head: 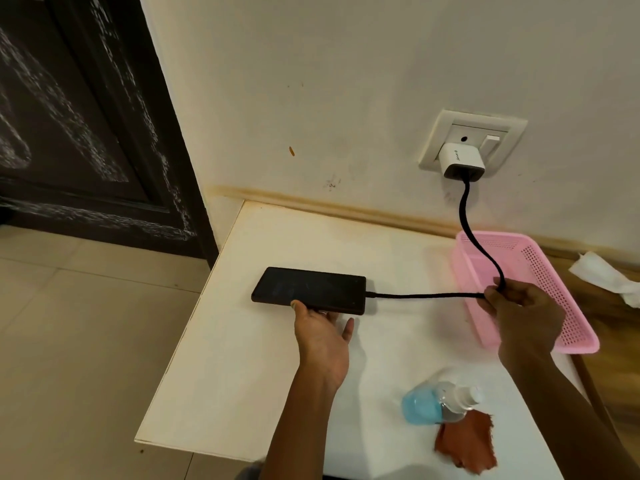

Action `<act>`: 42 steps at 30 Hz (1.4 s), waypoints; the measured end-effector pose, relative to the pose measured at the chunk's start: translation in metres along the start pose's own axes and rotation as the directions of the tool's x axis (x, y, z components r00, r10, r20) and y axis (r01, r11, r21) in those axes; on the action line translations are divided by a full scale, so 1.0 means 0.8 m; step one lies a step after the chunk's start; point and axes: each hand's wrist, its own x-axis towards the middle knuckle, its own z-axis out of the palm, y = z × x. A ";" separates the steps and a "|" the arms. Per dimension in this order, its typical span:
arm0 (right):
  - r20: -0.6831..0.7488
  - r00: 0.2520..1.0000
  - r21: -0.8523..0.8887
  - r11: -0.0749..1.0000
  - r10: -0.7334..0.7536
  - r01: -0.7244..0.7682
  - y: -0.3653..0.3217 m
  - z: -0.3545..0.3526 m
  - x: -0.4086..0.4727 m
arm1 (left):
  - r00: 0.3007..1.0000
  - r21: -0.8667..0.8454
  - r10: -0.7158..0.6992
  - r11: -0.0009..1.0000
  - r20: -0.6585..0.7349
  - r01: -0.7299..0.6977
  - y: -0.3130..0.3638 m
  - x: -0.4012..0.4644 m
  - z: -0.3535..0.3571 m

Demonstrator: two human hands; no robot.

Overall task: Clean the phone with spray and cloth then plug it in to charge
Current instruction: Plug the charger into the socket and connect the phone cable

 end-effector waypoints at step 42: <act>0.271 0.962 -0.146 0.989 0.032 0.009 0.018 0.007 -0.039 | 0.989 0.900 0.080 0.429 -0.127 0.081 0.002 0.006 -0.019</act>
